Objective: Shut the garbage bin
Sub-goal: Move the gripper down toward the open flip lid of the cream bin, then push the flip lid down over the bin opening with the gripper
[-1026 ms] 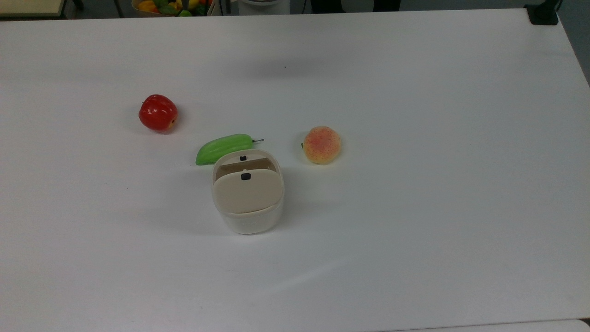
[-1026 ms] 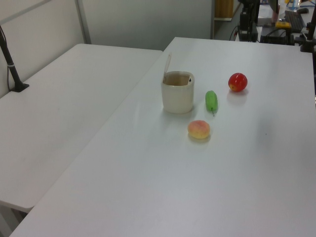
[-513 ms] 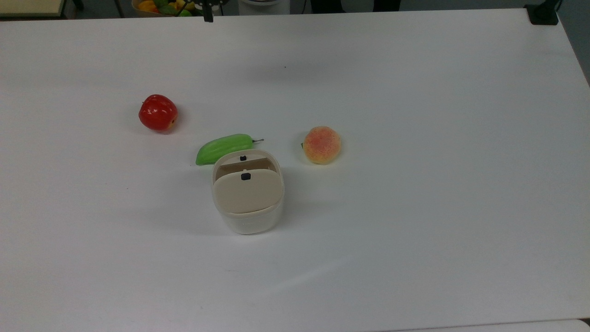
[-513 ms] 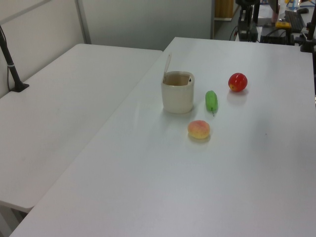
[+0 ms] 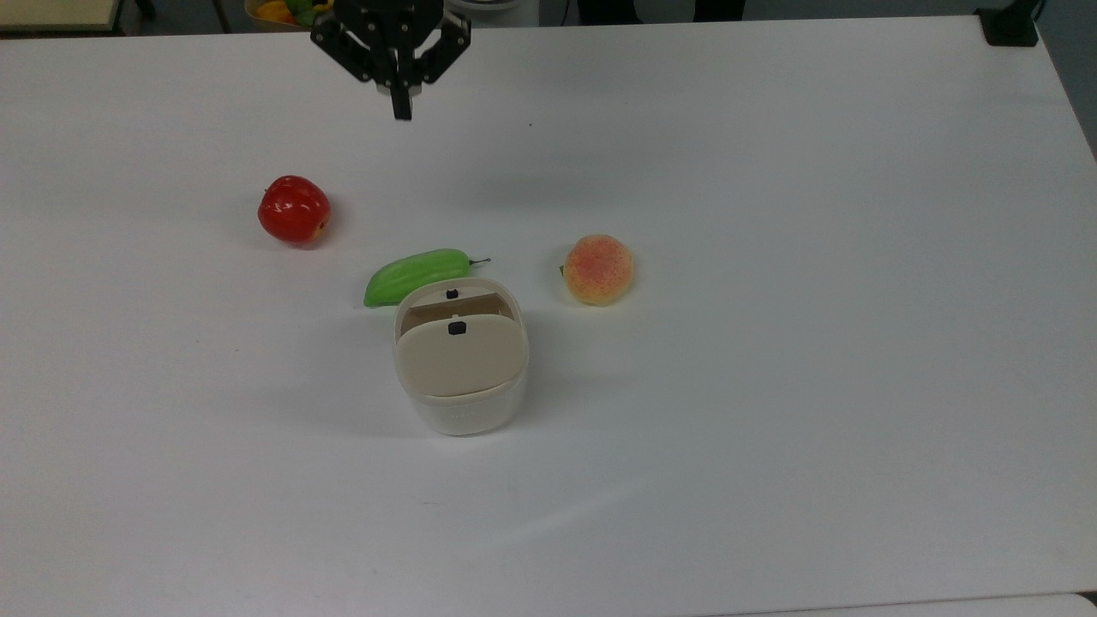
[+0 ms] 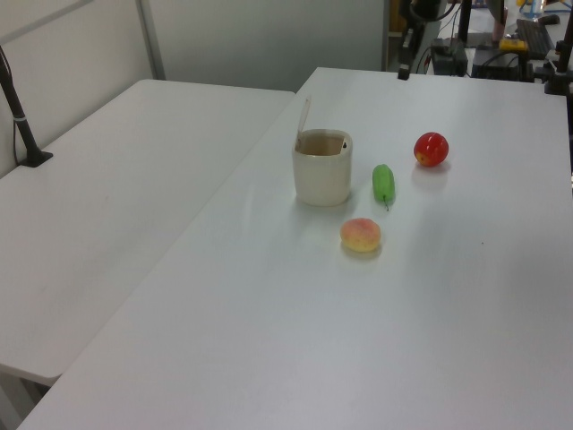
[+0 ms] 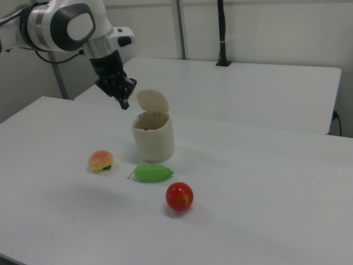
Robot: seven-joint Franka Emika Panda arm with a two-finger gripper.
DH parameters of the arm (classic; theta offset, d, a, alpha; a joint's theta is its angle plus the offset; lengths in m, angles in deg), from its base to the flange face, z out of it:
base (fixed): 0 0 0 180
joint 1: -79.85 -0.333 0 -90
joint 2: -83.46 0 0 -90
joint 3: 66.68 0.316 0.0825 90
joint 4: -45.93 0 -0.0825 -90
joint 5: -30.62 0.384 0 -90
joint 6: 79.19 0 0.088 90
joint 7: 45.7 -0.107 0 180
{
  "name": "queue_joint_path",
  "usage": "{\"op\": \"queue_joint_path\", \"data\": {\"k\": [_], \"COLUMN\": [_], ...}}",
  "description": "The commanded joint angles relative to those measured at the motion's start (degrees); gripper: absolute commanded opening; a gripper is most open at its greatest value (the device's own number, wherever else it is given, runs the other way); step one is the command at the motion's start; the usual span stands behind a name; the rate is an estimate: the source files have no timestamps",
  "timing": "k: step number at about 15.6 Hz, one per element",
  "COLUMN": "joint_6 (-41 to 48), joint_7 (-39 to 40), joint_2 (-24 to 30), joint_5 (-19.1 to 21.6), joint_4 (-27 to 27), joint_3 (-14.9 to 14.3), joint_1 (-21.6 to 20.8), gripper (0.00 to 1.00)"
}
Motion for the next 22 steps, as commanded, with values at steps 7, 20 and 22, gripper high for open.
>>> {"op": "queue_joint_path", "data": {"k": [7,20,22], "joint_6": [-28.1,-51.3,-51.3], "joint_7": [0.3,0.3,0.5], "joint_2": [-8.4,-16.9,-17.2], "joint_5": [4.5,5.0,5.0], "joint_4": [2.3,2.2,2.2], "joint_3": [0.1,0.4,0.4], "joint_1": [-0.1,-2.7,-3.0], "gripper": [0.0,0.0,0.0]}}
